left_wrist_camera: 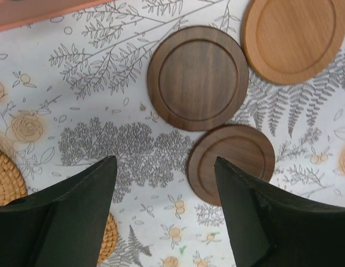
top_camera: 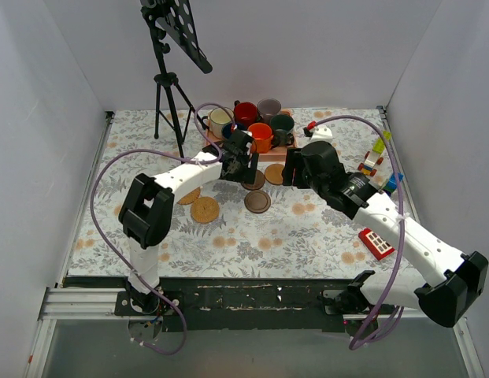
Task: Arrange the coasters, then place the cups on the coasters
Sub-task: Move the coaster to the center of the board.
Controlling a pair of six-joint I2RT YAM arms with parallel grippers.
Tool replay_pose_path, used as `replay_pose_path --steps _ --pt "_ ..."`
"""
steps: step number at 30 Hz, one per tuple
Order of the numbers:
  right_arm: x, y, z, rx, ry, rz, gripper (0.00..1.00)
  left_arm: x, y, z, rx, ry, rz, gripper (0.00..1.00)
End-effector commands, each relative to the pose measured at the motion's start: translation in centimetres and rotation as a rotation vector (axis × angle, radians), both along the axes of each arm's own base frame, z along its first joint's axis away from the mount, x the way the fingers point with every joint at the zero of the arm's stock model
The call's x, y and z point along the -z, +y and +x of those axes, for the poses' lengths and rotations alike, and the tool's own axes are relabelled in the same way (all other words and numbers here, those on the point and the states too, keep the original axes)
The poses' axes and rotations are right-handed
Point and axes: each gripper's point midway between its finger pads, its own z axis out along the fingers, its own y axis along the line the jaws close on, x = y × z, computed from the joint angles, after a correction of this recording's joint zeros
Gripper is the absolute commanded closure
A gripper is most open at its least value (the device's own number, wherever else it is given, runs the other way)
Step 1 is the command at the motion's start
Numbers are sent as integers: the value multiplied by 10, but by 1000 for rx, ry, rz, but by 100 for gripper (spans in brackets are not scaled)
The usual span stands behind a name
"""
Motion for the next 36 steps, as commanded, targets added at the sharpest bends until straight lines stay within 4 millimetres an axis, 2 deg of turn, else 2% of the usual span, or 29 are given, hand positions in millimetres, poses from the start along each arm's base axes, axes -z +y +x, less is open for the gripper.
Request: replay_pose_path --steps 1,6,11,16,21,29,36 --pt "-36 -19 0 49 -76 -17 31 -7 7 23 -77 -32 -7 32" --pt "-43 -24 1 52 -87 -45 31 6 10 35 -92 -18 -12 40" --pt "-42 -16 8 18 -96 -62 31 18 4 41 -76 -6 -8 46" --pt "-41 -8 13 -21 -78 -98 31 22 -7 43 -58 -2 -56 47" --pt "-42 -5 15 -44 -84 -107 31 31 -6 48 -64 -12 -39 48" --pt "-38 -3 16 -62 -74 -131 31 43 -6 58 -72 -43 -24 55" --pt "-34 0 17 -81 -61 -154 31 49 -13 63 -60 -42 -37 59"
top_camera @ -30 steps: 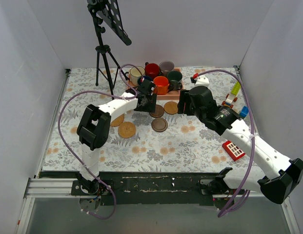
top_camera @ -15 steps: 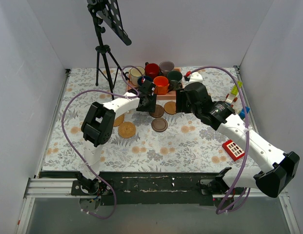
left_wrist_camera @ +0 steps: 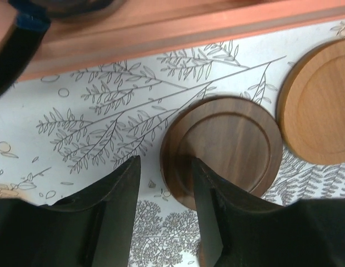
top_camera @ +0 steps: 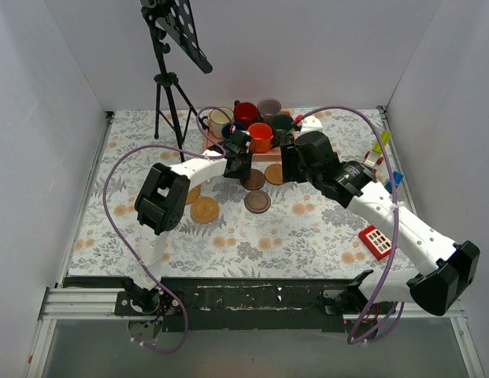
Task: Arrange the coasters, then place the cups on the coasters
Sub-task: Move the coaster to the center of the board.
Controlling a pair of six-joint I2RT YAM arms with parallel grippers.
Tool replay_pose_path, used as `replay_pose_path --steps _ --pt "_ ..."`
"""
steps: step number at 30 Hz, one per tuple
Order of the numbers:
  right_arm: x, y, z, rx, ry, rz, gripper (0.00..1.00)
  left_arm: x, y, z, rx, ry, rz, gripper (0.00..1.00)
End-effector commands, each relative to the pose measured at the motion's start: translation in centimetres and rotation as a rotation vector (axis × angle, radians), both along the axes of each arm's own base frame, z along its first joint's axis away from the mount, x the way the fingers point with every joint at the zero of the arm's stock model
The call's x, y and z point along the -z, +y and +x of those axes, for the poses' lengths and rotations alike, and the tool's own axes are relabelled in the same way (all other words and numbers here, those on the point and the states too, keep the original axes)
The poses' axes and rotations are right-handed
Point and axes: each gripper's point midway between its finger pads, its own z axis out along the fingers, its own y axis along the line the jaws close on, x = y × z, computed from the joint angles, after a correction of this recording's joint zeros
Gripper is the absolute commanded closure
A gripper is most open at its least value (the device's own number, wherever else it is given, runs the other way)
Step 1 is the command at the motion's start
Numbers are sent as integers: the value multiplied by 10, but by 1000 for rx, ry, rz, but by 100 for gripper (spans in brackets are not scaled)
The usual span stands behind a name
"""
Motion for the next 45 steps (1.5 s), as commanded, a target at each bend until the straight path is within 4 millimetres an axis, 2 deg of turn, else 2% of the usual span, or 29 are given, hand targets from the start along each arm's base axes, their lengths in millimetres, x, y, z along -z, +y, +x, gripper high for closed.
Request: replay_pose_path --steps 1,10,17,27,35,42,45 --pt "-19 3 7 -14 -37 7 31 -6 -8 13 7 -42 -6 60" --pt "-19 4 6 -21 -33 5 31 -4 7 12 -24 -57 54 76" --pt "-20 6 8 -13 -44 24 31 -5 27 6 -62 -71 120 86" --pt "-21 15 13 -23 -49 56 31 -4 62 -6 -122 -72 182 90" --pt "-20 19 16 -16 -55 80 31 -6 86 -6 -152 -76 207 90" --pt "-20 32 24 -43 -52 94 31 -2 114 -10 -195 -68 242 89" --pt "-20 37 26 -53 -49 100 32 -7 122 -8 -210 -78 235 89"
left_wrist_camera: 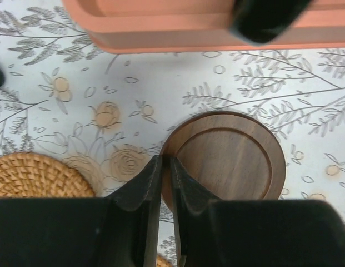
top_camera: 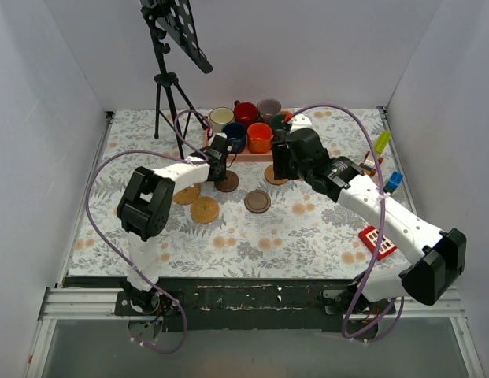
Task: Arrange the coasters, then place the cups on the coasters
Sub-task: Move the coaster to the center of the board.
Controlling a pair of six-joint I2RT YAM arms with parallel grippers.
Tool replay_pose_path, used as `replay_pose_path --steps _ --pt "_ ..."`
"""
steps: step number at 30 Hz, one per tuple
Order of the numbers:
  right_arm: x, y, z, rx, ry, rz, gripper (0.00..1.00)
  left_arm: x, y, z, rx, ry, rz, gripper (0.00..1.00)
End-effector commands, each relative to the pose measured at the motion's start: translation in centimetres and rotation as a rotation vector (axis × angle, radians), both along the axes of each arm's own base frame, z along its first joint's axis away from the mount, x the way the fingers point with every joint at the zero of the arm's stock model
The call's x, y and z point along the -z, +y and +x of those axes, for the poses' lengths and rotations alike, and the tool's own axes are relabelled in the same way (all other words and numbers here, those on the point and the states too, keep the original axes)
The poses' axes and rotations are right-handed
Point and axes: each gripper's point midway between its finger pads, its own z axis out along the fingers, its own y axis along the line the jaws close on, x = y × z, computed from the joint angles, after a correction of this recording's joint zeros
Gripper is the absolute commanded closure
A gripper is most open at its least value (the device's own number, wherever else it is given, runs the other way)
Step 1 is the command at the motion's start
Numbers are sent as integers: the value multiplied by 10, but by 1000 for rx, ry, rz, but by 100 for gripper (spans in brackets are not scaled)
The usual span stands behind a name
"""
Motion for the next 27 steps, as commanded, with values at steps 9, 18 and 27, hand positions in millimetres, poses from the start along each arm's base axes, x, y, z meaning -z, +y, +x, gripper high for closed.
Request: replay_pose_path --steps 9,18,27 --pt "-31 25 19 -33 -64 92 32 -26 37 4 -46 -29 84 83" --pt "-30 26 18 -35 -60 100 32 -72 16 15 5 -94 -20 64" --pt "-30 29 22 -33 -65 105 32 -108 10 9 5 -143 -106 40"
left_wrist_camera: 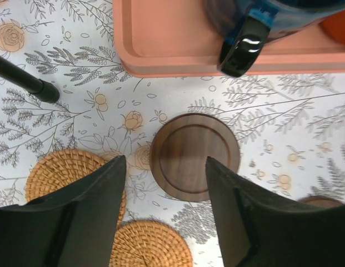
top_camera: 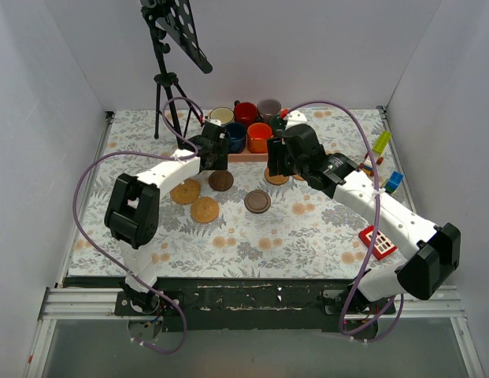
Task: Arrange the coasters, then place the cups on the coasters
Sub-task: Move the coaster to the center of the board.
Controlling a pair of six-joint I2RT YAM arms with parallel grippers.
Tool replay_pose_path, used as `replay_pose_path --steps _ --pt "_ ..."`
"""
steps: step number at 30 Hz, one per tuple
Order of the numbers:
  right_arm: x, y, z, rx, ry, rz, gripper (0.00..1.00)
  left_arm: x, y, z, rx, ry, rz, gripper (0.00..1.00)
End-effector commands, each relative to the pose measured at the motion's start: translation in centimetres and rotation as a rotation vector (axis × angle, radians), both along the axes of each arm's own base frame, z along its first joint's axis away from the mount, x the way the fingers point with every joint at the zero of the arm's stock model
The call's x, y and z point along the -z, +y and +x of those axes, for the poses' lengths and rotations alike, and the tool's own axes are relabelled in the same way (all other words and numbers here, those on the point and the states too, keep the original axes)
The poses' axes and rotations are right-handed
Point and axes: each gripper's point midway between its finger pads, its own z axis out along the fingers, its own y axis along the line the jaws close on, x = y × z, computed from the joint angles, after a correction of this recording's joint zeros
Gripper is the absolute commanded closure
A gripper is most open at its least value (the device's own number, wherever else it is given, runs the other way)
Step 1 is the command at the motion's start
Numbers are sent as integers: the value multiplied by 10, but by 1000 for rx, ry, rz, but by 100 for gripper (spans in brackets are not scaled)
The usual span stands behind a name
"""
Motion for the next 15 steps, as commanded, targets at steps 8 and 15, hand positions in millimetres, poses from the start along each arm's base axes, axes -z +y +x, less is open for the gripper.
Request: replay_pose_path --steps 8,15 --pt "-28 17 17 -13 -62 70 32 -36 -25 -16 102 -14 -140 20" --pt "-31 19 20 -22 -75 63 32 -12 -41 -20 178 33 -98 17"
